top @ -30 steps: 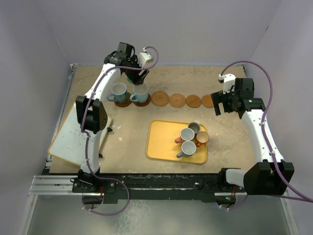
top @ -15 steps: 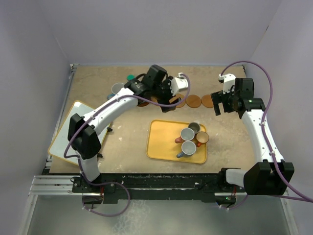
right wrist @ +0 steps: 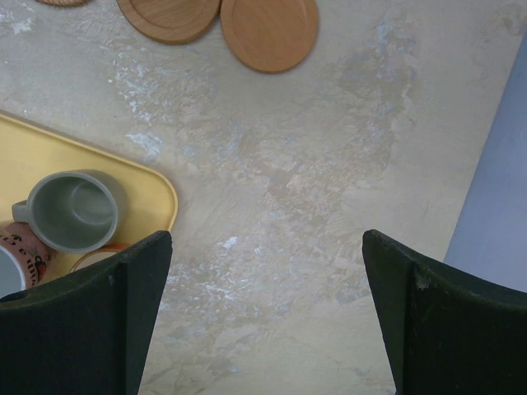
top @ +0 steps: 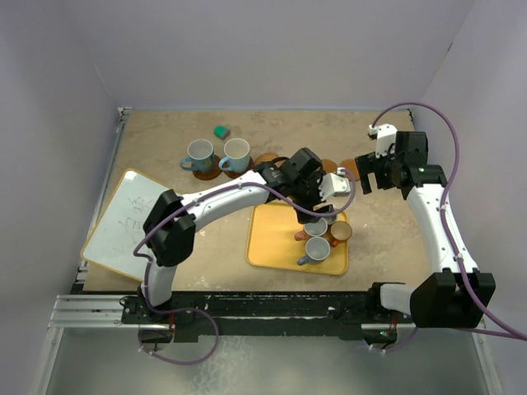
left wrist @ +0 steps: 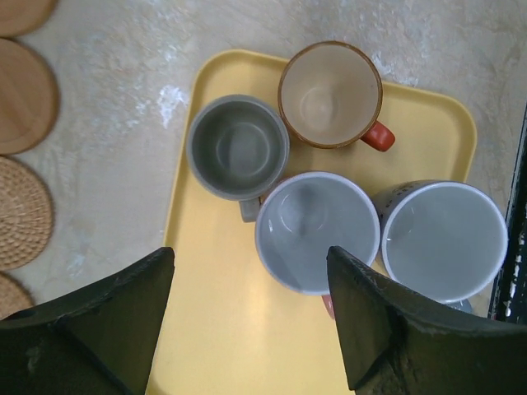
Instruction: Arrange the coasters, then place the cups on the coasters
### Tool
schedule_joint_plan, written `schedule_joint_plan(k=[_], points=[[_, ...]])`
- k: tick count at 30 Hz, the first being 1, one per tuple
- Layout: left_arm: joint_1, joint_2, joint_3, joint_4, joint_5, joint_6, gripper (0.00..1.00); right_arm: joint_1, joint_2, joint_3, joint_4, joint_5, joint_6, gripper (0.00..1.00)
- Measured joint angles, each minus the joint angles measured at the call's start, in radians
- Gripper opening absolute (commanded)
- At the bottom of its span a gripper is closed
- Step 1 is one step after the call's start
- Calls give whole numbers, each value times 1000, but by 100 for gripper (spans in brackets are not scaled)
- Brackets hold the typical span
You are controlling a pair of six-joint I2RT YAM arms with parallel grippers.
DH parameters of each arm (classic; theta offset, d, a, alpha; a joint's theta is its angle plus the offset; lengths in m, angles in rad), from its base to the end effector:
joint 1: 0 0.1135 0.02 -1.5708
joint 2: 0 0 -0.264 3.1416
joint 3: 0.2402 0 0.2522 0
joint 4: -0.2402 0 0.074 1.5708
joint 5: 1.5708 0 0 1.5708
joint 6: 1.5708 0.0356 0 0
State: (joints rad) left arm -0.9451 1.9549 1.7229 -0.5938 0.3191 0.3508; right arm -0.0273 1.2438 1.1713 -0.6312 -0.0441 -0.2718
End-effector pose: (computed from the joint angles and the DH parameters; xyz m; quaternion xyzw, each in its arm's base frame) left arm 0.2511 -0.3666 0.2811 0.6011 0.6983 -0.2467 0.3002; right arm 0.2673 -0.0057 0.3347 -0.1198 0.8994 -0.0428 0.4183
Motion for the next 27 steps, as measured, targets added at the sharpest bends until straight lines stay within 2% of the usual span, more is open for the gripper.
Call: schedule_joint_plan(k=[8,14,19,27], points=[[-25,109,9,-6,-15,8,60,0,0,0,0,0,0,100],[-26,123,14,-8,-17,9,41,0,0,0,-1,0,0,100],[-26,124,19,-13,-16,10,29,0,0,0,-1,0,0,100],[-26,137,30,-31,-12,16,19,0,0,0,-3,0,0,100]])
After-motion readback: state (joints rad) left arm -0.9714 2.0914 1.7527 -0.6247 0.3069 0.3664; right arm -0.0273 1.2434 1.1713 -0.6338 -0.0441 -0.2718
